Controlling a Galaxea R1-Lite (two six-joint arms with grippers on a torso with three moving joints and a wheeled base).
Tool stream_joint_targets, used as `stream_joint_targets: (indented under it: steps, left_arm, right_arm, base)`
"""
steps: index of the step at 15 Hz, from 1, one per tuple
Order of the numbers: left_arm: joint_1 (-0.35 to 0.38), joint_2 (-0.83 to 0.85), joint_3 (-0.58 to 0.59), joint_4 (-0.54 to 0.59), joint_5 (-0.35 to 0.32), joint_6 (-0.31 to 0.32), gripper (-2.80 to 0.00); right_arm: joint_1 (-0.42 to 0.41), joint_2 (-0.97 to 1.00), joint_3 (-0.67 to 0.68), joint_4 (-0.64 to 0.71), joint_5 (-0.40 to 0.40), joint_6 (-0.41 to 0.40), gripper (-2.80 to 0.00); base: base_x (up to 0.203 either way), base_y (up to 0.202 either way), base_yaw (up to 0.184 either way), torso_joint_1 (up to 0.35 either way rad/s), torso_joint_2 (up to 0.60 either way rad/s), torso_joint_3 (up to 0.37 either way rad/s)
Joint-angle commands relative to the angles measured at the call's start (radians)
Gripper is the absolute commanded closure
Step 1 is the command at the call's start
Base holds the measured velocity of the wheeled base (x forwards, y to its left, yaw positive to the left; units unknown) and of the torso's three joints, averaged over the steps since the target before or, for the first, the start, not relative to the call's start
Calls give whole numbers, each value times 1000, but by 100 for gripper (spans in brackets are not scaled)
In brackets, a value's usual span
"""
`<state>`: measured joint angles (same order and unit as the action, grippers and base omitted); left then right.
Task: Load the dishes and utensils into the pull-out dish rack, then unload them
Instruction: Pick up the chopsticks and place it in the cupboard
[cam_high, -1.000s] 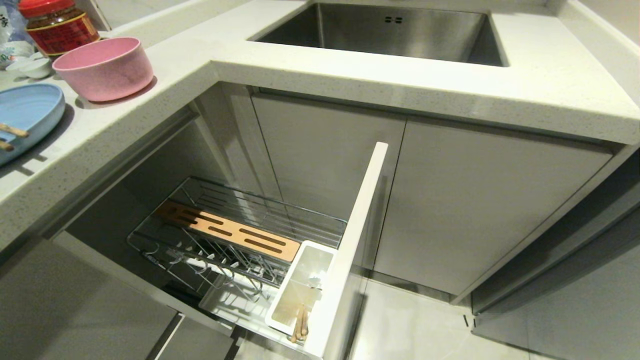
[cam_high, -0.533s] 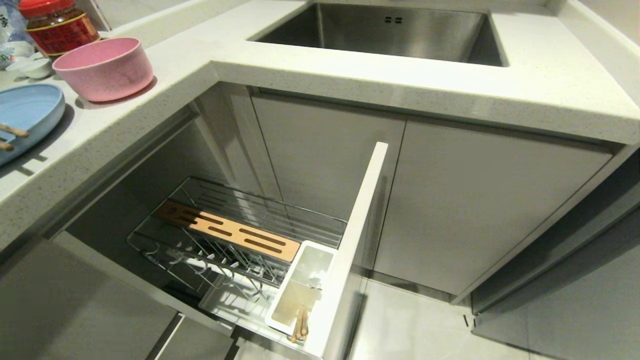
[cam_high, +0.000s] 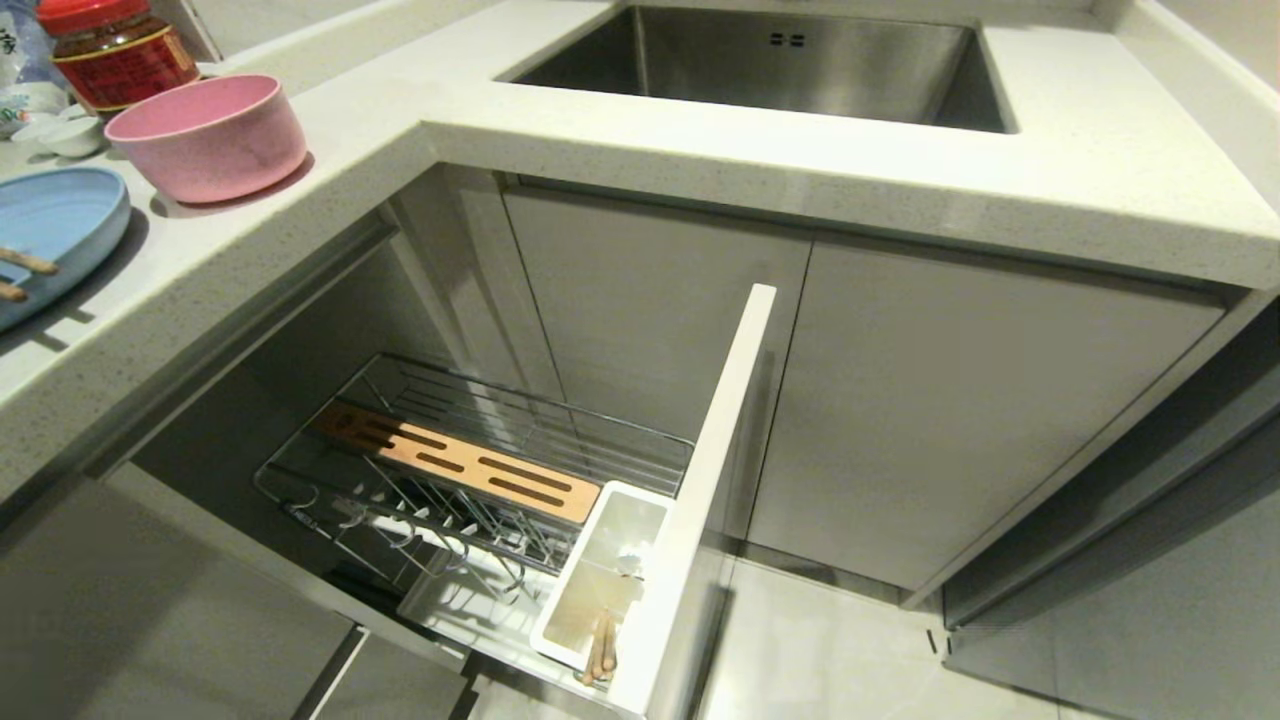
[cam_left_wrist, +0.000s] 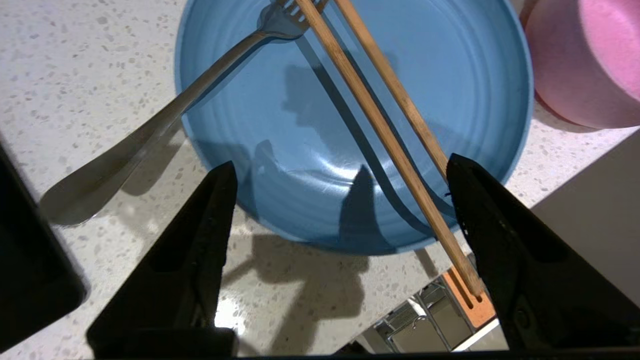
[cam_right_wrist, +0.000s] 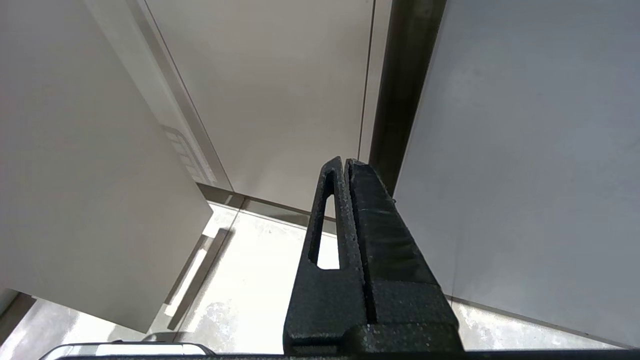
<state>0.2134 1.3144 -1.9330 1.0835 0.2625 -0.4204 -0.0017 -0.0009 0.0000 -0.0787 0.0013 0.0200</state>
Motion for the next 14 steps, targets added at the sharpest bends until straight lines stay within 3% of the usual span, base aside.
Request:
stream_joint_targets:
  steps: [1,14]
  left_arm:
    - [0,41,1,7,0,-3,-280]
    - [-12,137,0,-17,-17,-4,-280]
  right_arm:
    - [0,-1,26,-1,0,0,0]
    - [0,-1,26,-1,0,0,0]
  base:
    - [0,0,0,0,0,0]
    - [0,0,0,0,0,0]
